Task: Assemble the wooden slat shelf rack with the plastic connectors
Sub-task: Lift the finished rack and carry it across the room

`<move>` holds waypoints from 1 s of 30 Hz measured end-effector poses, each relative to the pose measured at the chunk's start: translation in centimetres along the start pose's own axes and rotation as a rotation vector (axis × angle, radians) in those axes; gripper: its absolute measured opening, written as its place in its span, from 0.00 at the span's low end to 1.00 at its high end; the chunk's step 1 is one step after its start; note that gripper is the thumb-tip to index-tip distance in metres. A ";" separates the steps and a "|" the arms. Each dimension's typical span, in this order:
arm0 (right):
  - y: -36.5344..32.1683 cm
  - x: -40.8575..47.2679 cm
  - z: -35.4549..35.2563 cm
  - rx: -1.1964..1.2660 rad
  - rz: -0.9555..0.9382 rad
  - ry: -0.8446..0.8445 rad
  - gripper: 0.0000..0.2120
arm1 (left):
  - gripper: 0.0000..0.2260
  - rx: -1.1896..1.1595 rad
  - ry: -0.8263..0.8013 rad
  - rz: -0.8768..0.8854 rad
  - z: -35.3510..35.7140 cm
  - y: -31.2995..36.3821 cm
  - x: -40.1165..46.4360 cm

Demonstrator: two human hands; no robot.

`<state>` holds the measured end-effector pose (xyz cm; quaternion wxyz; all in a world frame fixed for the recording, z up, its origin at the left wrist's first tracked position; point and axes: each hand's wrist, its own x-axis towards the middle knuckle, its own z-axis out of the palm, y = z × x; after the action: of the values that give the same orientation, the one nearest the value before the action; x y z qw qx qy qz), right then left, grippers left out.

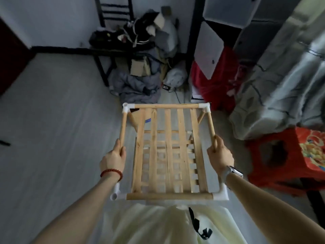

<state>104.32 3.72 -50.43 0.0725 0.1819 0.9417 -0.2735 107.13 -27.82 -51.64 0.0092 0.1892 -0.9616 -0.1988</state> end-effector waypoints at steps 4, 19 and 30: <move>-9.0 3.5 4.2 -0.043 -0.223 -0.102 0.22 | 0.18 0.008 0.091 -0.243 -2.9 -6.1 1.4; -42.1 4.0 22.5 -0.139 -1.165 -0.458 0.24 | 0.15 -0.038 0.423 -1.092 -14.3 -21.0 0.4; -59.7 -20.0 37.7 -0.146 -1.621 -0.864 0.22 | 0.09 -0.083 0.706 -1.586 -19.7 -37.2 -12.0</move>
<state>101.34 -69.58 -48.23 0.2153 -0.6563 0.6873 -0.2248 133.48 -62.44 -47.15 0.1725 0.8537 -0.4786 -0.1111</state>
